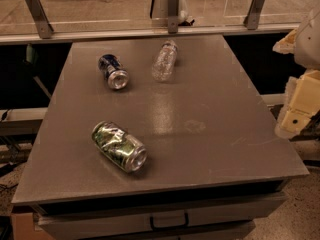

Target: Place green can upright

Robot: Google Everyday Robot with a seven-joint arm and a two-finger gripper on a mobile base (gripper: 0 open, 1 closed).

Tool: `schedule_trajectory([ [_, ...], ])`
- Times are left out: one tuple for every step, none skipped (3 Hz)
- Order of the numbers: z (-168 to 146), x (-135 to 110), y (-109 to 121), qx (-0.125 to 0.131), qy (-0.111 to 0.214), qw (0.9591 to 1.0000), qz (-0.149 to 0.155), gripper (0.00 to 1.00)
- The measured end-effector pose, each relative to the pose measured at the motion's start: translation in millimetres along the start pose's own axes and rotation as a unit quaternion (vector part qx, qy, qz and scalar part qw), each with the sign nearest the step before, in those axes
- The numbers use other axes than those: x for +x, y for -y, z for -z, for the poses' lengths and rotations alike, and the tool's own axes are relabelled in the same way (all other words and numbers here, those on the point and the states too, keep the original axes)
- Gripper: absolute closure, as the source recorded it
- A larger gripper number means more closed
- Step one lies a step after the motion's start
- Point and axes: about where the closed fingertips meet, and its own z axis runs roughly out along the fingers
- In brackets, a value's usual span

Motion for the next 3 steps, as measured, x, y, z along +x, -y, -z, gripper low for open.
schedule_trajectory([
  [0,0,0,0.000,0.000,1.0000,0.000,0.00],
  [-11,-29,-2,-0.004,0.011,0.9999,0.003,0.00],
  [-38,-83,-14,-0.020,0.023,0.9995,0.008,0.00],
])
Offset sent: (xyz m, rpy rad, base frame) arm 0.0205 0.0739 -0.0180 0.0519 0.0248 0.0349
